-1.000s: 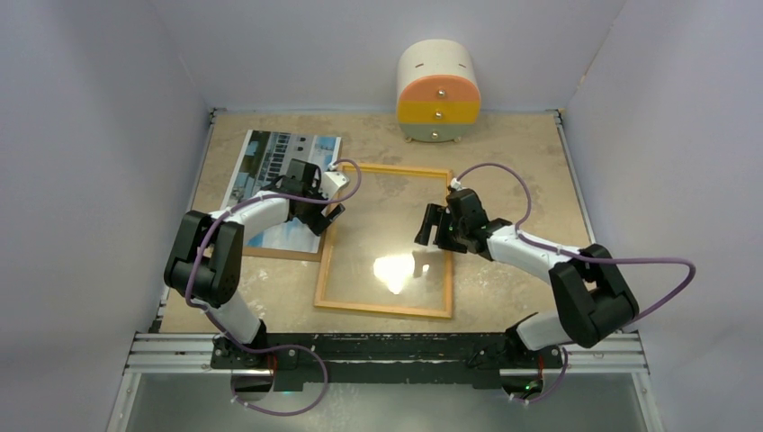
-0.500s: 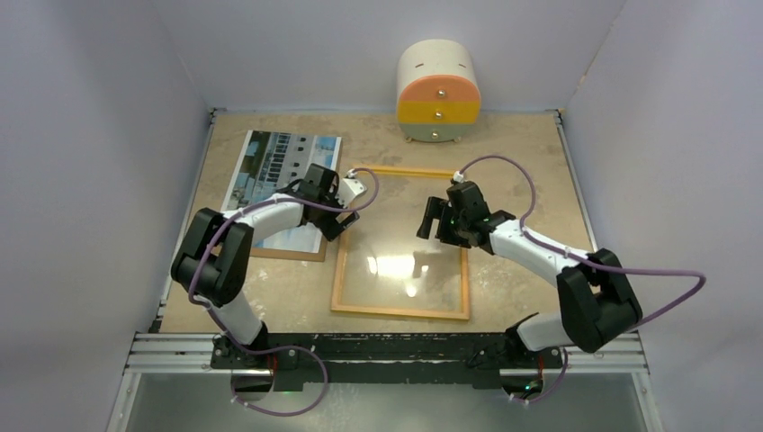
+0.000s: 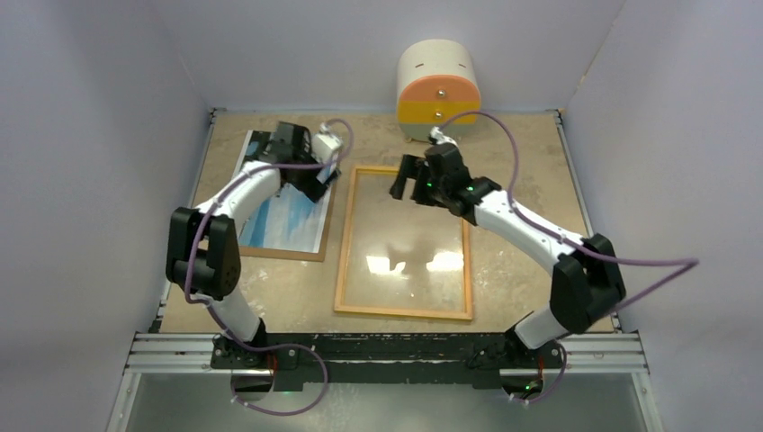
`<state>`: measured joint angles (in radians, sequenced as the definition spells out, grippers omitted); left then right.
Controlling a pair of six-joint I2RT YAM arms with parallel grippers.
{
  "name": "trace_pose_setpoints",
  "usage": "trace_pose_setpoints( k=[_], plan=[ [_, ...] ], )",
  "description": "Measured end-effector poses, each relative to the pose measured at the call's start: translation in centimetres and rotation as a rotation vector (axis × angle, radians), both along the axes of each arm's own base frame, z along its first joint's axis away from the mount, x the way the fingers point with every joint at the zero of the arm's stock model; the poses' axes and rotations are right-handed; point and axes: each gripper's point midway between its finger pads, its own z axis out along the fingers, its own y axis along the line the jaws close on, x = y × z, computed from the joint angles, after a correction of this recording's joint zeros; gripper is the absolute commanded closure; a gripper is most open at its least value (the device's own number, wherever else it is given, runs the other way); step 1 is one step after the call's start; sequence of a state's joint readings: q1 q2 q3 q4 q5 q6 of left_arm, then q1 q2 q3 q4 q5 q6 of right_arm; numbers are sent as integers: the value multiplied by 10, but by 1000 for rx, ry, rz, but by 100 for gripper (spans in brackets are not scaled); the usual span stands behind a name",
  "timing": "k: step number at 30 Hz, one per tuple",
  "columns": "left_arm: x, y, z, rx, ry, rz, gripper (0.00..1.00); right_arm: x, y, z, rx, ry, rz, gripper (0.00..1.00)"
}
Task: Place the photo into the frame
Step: Move the photo frame to the center of the board, then move the photo to the center of the board.
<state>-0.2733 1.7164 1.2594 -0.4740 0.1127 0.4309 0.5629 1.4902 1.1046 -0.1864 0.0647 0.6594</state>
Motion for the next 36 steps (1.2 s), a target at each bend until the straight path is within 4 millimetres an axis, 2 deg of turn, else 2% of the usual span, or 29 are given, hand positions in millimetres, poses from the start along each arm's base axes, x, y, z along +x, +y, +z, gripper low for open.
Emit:
trace_pose_setpoints(
  k=[2, 5, 7, 9, 11, 13, 15, 17, 20, 24, 27, 29, 33, 36],
  plan=[
    [28, 34, 31, -25, -66, 78, 0, 9, 36, 19, 0, -46, 52, 1],
    [54, 104, 68, -37, -153, 211, 0, 14, 91, 56, 95, -94, 101, 1],
    [58, 150, 81, -31, -179, 298, 0, 14, 117, 75, 192, -92, 137, 1],
    [56, 189, 83, -16, -186, 375, 0, 24, 136, 90, 308, -102, 189, 1],
    [50, 219, 77, 10, -175, 442, 1, 42, 148, 86, 354, -101, 207, 1],
    [47, 234, 68, 40, -166, 481, 4, 69, 161, 68, 318, -83, 191, 2],
    [47, 244, 55, 69, -153, 511, 5, 91, 182, 51, 279, -83, 193, 5],
    [49, 256, 40, 102, -137, 552, 6, 103, 207, 31, 247, -89, 208, 7],
    [52, 280, 15, 144, -118, 630, 7, 92, 232, -5, 185, -47, 234, 8],
    [51, 308, -6, 186, -110, 730, 7, 82, 257, -39, 125, -16, 245, 6],
    [55, 322, -8, 206, -142, 795, 7, 73, 259, -59, 81, 14, 231, 6],
    [60, 327, -6, 214, -175, 825, 7, 75, 255, -67, 61, 19, 208, 6],
    [72, 334, -7, 217, -213, 868, 7, 84, 245, -70, 40, 14, 149, 6],
    [81, 336, -18, 221, -218, 888, 7, 88, 239, -74, 31, 18, 121, 6]
  ],
)
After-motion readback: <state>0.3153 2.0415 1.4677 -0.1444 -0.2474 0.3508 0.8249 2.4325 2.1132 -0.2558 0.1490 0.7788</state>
